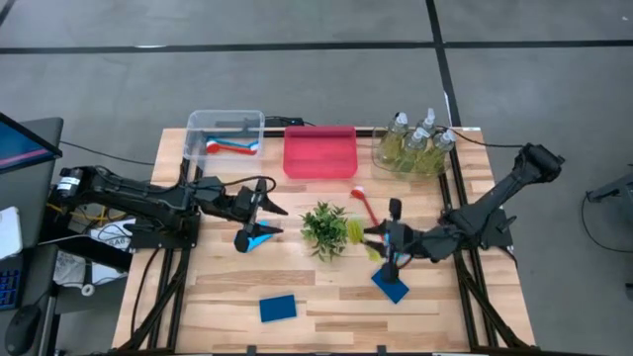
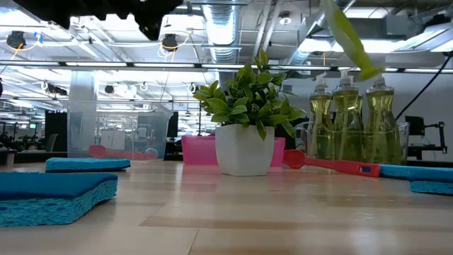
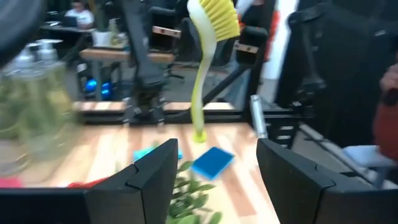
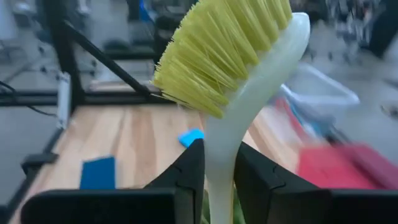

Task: Pick & Place Kitchen Sink Supplies
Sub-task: Put the green dish brush into the left transparent bin

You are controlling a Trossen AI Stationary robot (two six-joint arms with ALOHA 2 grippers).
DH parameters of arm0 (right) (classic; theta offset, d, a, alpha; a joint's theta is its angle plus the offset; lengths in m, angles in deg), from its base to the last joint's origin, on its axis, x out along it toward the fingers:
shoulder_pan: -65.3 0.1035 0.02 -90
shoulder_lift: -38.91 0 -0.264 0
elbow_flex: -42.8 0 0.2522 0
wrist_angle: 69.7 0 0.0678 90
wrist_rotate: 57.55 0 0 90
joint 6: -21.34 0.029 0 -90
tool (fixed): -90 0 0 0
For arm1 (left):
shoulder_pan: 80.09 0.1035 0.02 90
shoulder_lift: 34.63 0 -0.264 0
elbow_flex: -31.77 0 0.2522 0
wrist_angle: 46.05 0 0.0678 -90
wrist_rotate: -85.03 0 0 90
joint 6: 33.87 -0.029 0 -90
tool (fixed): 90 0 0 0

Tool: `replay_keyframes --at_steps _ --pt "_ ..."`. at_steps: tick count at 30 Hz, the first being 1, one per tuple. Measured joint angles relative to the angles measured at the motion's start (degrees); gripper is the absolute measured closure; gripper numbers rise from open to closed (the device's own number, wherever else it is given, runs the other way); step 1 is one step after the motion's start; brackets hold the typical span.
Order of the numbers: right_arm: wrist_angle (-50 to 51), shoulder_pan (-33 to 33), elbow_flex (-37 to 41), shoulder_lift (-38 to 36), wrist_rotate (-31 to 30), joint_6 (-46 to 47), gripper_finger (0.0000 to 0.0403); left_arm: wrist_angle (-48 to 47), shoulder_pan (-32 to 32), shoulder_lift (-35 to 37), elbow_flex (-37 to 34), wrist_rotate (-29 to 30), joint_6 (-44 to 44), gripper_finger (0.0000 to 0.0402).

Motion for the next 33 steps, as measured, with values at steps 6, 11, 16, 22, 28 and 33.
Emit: replay_keyframes --at_steps 6,11,16,22,28,33 --pt "-20.8 0.3 0.0 6.4 0.2 -14.5 0.0341 12.2 -3.1 -6.5 0.0 -0.4 0.0 0.0181" --pt "-34.3 -2.1 0.0 12.6 0.6 -21.0 0.0341 23.4 -4.2 -14.0 0.0 4.1 0.0 0.0181" --pt "-42.1 -5.9 0.0 17.2 6.8 -21.1 0.0341 29.0 -4.2 -19.3 0.5 4.5 0.0 0.0181" --pt "-48.3 -9.2 0.0 20.9 9.4 -21.1 0.0341 29.2 -4.2 -23.1 2.8 2.7 0.0 0.0181" --pt "-54.8 -11.6 0.0 24.5 13.8 -19.7 0.0341 29.2 -4.2 -25.9 4.8 -0.7 0.0 0.0181" --pt "-57.8 -13.8 0.0 27.0 15.4 -17.0 0.034 29.2 -4.2 -28.5 6.0 -1.4 0.0 0.0181"
